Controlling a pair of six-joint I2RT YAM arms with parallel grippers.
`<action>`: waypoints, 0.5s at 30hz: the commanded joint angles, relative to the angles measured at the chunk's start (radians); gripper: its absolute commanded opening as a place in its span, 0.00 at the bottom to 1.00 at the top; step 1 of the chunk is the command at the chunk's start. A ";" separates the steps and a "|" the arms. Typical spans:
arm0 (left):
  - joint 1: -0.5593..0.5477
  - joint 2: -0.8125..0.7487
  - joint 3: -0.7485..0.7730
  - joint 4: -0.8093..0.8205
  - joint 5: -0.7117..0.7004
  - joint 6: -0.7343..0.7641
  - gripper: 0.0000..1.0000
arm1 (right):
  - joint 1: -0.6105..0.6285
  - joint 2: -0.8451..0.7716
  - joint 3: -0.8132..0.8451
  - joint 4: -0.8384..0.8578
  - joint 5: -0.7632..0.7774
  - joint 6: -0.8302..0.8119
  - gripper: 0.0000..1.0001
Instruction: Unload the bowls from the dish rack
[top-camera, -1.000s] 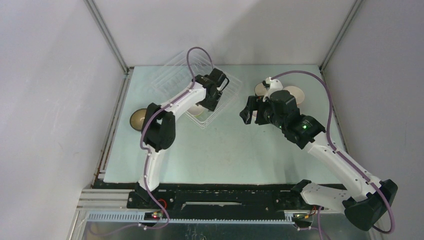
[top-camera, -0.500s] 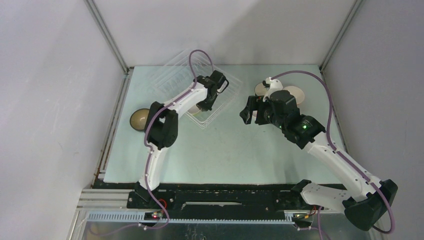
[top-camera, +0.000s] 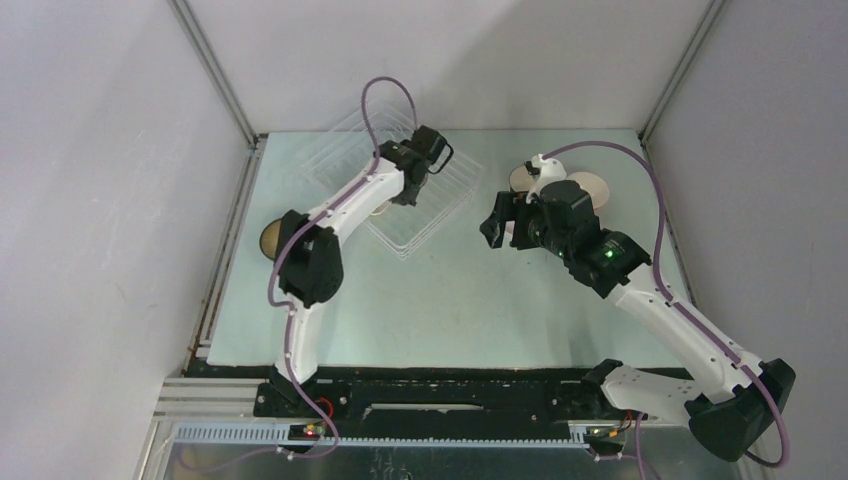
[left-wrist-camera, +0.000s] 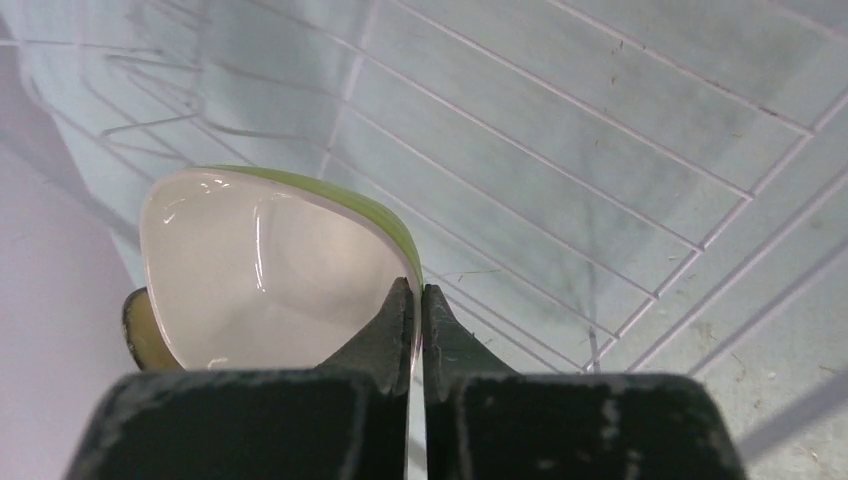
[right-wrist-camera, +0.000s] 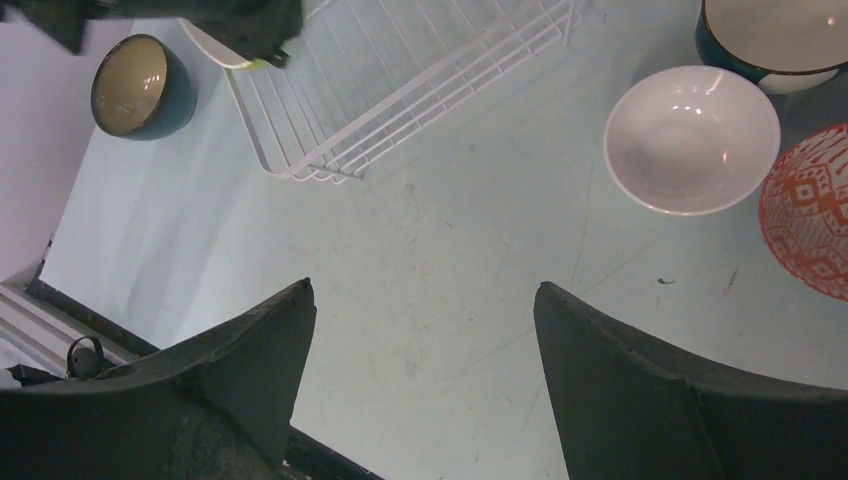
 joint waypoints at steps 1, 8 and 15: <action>-0.001 -0.196 0.025 0.028 -0.061 -0.035 0.00 | -0.002 -0.032 0.021 -0.001 0.047 -0.001 0.88; -0.039 -0.402 -0.102 0.151 -0.057 -0.081 0.00 | -0.010 -0.140 -0.044 0.036 0.184 0.050 0.91; -0.173 -0.551 -0.232 0.242 0.145 -0.103 0.00 | -0.042 -0.262 -0.133 0.036 0.333 0.114 0.93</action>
